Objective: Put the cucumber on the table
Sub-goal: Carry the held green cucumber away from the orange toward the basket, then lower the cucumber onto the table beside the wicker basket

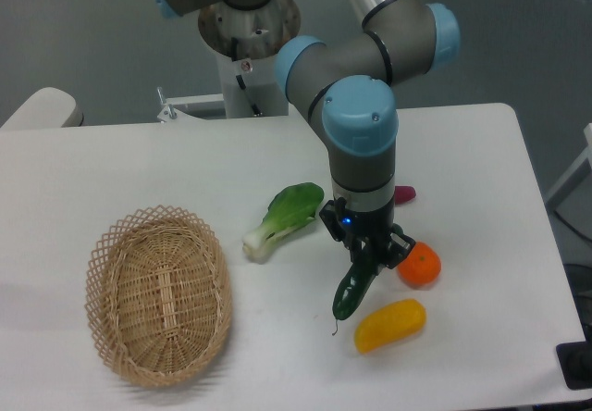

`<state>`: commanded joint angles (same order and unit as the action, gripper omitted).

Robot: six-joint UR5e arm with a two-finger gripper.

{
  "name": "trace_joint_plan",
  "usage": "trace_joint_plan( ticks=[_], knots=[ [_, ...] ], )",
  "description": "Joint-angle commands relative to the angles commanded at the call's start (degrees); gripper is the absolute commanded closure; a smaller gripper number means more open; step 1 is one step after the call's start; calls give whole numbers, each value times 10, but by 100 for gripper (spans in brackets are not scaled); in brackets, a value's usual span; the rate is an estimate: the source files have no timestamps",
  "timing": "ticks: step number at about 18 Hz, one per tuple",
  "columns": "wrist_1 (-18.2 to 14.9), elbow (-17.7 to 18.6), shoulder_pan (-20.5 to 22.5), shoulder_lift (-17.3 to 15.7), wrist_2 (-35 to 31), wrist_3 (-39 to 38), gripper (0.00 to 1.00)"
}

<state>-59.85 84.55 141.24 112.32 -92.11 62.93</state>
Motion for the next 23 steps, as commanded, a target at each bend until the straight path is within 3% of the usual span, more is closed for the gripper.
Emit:
trace_joint_plan(
  ticks=[8, 13, 15, 18, 23],
  knots=[
    [3, 8, -3, 2, -3, -2, 66],
    [9, 8, -21, 22, -3, -25, 66],
    [31, 10, -32, 35, -8, -64, 66],
    [35, 9, -45, 50, -32, -130, 65],
    [66, -3, -66, 94, -29, -286, 64]
  ],
)
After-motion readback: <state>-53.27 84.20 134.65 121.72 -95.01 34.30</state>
